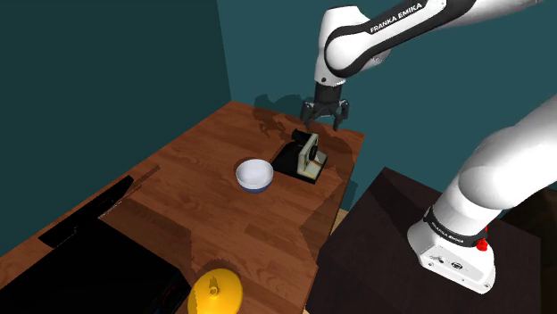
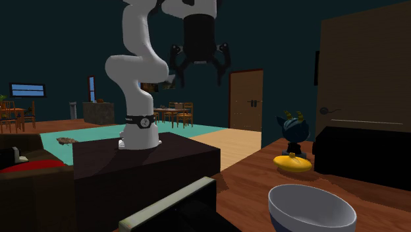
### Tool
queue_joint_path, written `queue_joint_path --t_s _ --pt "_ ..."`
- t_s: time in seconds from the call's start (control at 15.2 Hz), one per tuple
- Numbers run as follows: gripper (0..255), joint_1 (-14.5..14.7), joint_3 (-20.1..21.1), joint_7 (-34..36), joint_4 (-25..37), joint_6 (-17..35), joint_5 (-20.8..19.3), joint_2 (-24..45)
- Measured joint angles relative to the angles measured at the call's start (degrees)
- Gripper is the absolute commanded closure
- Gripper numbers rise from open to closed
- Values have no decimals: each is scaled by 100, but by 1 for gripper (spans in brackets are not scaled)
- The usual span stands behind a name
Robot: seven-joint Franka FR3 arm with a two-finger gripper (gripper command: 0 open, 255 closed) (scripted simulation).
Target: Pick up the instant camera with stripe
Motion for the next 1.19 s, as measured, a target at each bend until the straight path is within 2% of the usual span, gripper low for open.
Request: queue_joint_path --t_s 0.53,0.99,1.19 --pt "0 -392 99 1883 465 1319 -514 1702" --pt "0 -392 -226 3621 1127 2146 -1086 3172" --pt "0 -386 -391 3979 1314 2337 -1183 3546"
